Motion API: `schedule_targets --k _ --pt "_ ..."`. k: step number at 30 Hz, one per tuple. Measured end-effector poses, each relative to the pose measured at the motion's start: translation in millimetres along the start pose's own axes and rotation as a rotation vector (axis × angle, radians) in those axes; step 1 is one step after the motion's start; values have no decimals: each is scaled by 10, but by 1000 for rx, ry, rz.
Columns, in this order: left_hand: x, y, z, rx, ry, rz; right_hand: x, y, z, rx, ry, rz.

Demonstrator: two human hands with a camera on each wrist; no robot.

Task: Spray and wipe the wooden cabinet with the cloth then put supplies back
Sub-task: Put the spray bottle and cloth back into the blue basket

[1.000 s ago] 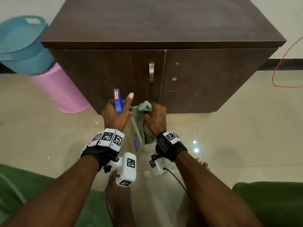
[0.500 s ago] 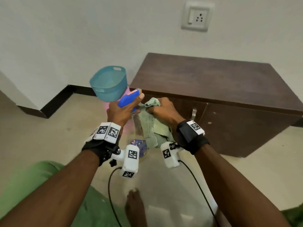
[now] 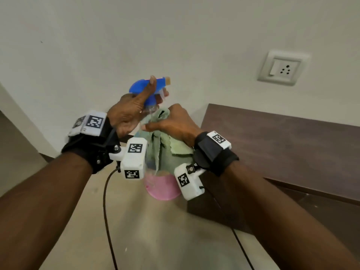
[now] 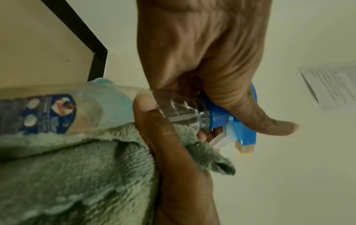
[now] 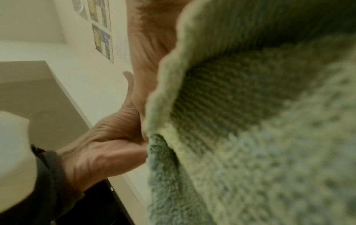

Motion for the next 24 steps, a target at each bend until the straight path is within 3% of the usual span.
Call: schedule_targets --k 5,9,13,17,21,24 --pt "411 -306 -271 125 -308 -168 336 -651 -270 -37 -199 235" --pt "545 -401 -967 305 -569 -302 229 -1114 -201 -150 -78 286" --pt "401 -409 -1375 213 -940 -496 0 -1481 76 -279 -28 276" --pt "300 -398 -1645 206 -942 -541 -104 -1646 388 -374 -36 191" --pt "269 -305 -1886 264 -895 -550 -159 -1662 526 -380 -63 229" --pt "293 -286 -1876 229 -866 -424 -170 -1629 478 -382 17 231"
Point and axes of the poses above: each hand's wrist, its own y-axis away from the middle knuckle, its own x-axis out of the back of the hand, z = x × y, the point moved 5 cm from there along -y, towards the middle knuckle, and after that the axes turned 15 degrees about -x, right-handed, at the moved point
